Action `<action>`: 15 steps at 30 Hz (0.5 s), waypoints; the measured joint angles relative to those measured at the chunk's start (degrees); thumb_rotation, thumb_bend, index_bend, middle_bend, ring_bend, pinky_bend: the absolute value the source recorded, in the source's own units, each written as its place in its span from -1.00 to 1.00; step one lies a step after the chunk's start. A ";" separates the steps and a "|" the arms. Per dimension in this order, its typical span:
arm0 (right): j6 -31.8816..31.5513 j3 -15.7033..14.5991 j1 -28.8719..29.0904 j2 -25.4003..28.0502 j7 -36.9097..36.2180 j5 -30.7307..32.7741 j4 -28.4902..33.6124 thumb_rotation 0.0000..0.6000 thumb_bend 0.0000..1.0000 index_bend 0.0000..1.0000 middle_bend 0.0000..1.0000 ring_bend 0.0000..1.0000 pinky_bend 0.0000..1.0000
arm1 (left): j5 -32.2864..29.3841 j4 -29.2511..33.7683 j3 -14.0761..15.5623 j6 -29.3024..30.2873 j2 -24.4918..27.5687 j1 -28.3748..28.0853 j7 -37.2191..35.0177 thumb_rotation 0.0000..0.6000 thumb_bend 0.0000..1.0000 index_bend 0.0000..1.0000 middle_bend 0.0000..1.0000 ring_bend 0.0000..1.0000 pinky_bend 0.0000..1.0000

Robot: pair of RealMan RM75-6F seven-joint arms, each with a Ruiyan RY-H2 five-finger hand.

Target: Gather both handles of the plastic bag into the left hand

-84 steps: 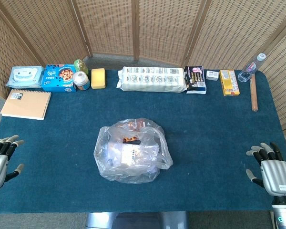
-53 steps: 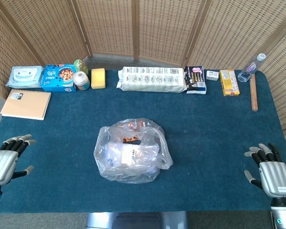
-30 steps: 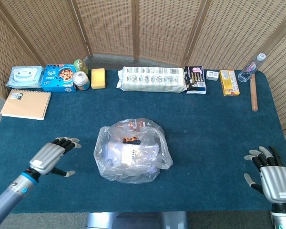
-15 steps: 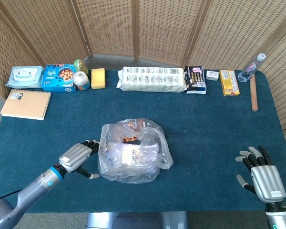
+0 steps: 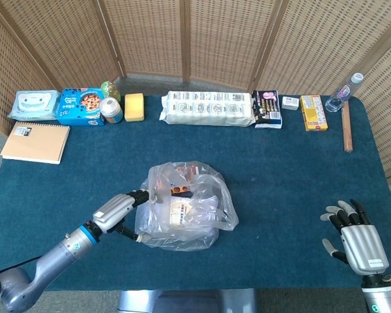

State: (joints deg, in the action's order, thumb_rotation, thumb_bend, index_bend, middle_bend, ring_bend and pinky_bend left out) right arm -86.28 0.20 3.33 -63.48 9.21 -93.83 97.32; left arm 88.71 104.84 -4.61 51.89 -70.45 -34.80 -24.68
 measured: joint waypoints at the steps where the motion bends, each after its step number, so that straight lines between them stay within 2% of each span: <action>1: 0.07 -0.01 0.04 -0.04 -0.04 -0.01 -0.02 1.00 -0.44 -0.28 -0.42 -0.65 -0.85 | 0.47 0.03 -0.12 0.72 -0.03 -0.06 -2.20 0.28 -0.70 -0.58 -0.63 -0.67 -0.61; 10: 0.30 -0.01 0.26 -0.20 0.02 -0.02 -0.03 1.00 -0.44 -0.28 -0.42 -0.65 -0.85 | 2.49 0.28 -0.76 4.39 -0.58 -1.06 -15.58 0.27 -0.70 -0.58 -0.63 -0.67 -0.61; 15: 0.34 -0.08 0.24 -0.14 0.08 0.00 0.06 1.00 -0.44 -0.28 -0.42 -0.65 -0.85 | 3.47 0.01 -1.04 7.49 -1.68 -1.24 -19.36 0.30 -0.70 -0.58 -0.63 -0.67 -0.61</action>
State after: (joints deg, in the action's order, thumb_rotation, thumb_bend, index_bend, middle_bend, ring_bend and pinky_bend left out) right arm -85.94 0.12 3.57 -63.62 9.28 -93.83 97.38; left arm 92.18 104.85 -5.65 59.39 -72.13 -36.04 -44.05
